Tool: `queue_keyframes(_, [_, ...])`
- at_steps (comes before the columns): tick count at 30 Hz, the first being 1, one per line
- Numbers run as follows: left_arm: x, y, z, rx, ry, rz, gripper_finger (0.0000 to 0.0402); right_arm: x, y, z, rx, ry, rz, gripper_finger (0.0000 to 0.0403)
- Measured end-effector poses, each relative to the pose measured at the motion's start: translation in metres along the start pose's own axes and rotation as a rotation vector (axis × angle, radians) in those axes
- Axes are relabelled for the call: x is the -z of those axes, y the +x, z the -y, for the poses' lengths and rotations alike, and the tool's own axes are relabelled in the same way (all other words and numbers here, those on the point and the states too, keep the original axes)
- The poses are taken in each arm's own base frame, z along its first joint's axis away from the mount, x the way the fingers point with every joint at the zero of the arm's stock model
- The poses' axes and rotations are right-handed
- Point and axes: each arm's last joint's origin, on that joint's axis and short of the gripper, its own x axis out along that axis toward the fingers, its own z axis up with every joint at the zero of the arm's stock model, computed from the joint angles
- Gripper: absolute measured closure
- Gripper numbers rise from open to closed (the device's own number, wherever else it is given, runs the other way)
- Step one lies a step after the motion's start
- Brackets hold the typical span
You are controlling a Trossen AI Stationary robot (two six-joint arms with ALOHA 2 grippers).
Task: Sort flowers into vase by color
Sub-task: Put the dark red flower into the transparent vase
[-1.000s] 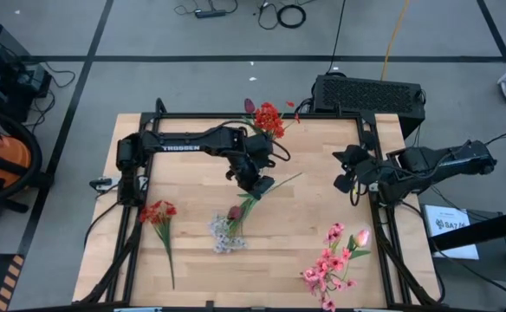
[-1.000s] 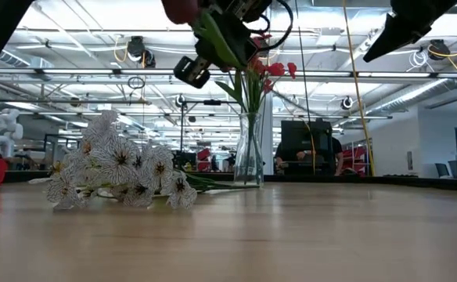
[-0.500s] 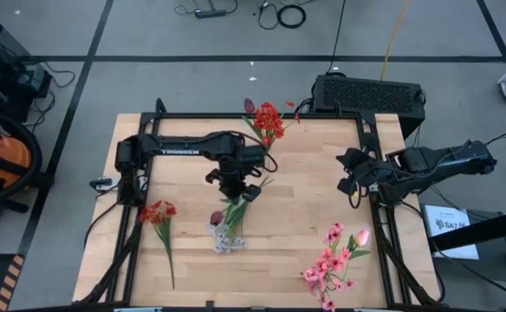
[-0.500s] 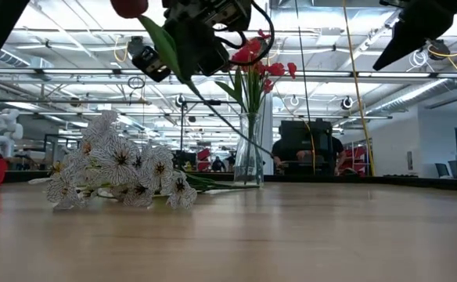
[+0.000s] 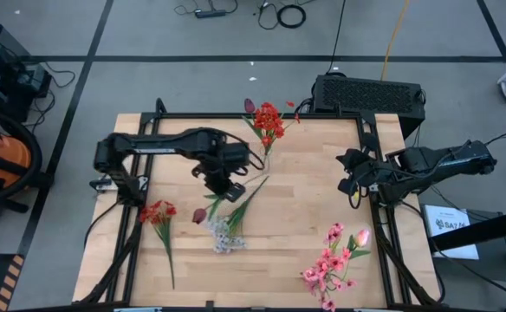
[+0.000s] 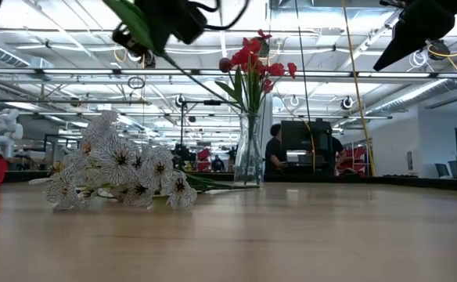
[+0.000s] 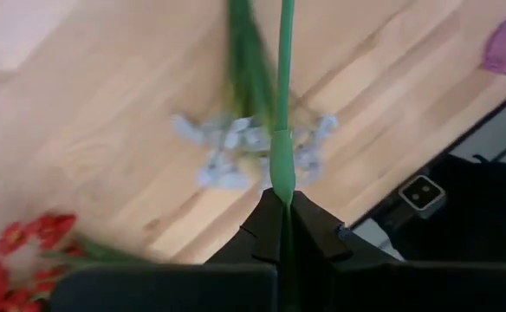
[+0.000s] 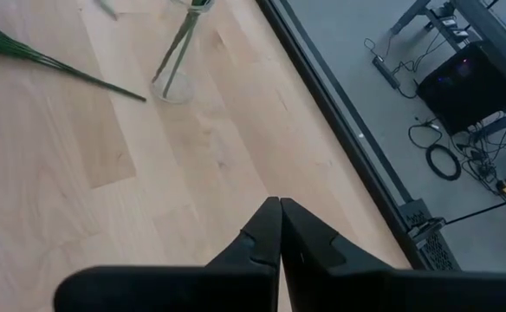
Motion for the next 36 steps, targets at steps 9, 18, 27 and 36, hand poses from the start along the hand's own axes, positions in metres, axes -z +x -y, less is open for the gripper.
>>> queue_keyframes(9, [0.028,-0.008,-0.06,0.019,-0.123,0.116,0.0388,0.0,0.0,0.0,0.004,0.045,0.002,0.0402])
queue_keyframes(18, [0.026,-0.004,-0.085,0.243,-0.096,0.26,0.0388,-0.005,0.0,-0.001,-0.01,0.158,0.043,0.0402])
queue_keyframes(27, [0.024,-0.009,-0.073,0.481,-0.051,0.144,0.0388,-0.051,0.003,-0.021,-0.062,-0.197,0.372,0.0402])
queue_keyframes(36, [0.016,-0.023,-0.053,0.729,-0.079,0.139,0.0388,-0.132,0.016,-0.037,-0.015,-0.362,0.48,0.0402])
